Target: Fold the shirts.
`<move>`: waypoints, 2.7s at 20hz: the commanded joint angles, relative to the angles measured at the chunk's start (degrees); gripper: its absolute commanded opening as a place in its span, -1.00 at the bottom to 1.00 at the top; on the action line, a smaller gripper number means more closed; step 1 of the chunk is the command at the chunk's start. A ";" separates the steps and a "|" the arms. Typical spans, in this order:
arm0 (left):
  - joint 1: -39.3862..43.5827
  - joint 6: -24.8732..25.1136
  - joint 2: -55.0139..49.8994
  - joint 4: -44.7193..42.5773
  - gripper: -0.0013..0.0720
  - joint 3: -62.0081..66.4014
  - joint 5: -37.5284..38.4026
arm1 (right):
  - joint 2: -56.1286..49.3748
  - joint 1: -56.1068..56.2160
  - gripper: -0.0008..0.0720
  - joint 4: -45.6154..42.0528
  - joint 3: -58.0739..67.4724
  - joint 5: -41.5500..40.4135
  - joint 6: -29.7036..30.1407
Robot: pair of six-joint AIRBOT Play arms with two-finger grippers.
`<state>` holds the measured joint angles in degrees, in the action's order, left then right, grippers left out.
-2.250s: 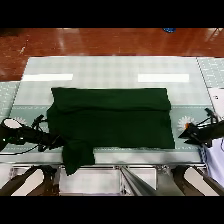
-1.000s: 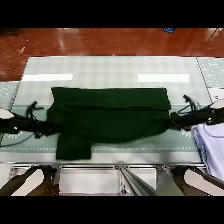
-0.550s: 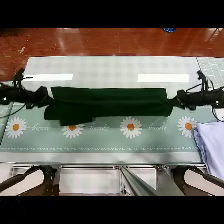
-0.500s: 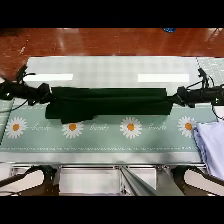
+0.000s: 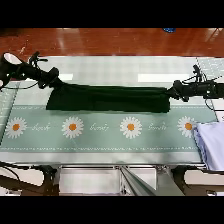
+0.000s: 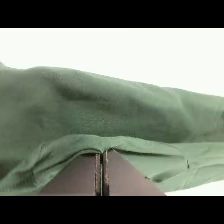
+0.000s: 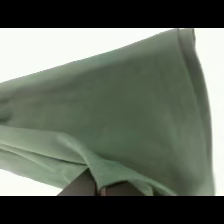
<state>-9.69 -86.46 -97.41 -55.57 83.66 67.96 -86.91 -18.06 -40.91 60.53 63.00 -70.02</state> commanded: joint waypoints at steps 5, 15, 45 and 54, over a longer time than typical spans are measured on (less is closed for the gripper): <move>1.16 -1.33 -5.77 -0.11 0.39 5.20 5.25 | -3.26 0.42 0.16 -0.81 0.74 -1.57 0.35; -9.14 0.85 15.06 -9.99 0.40 1.66 10.12 | 6.36 -15.17 0.16 -16.48 4.44 7.85 -5.84; 16.76 -0.83 44.81 -5.22 0.06 -36.28 -15.67 | -3.52 4.76 -0.92 -1.86 1.81 3.98 1.36; 30.51 -0.83 32.06 0.61 -0.91 -30.67 -20.85 | 39.78 -0.79 -0.92 -6.32 -19.10 6.21 -1.84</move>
<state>14.70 -87.35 -58.70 -56.49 49.63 48.51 -60.84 -17.91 -45.71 47.57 67.61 -69.10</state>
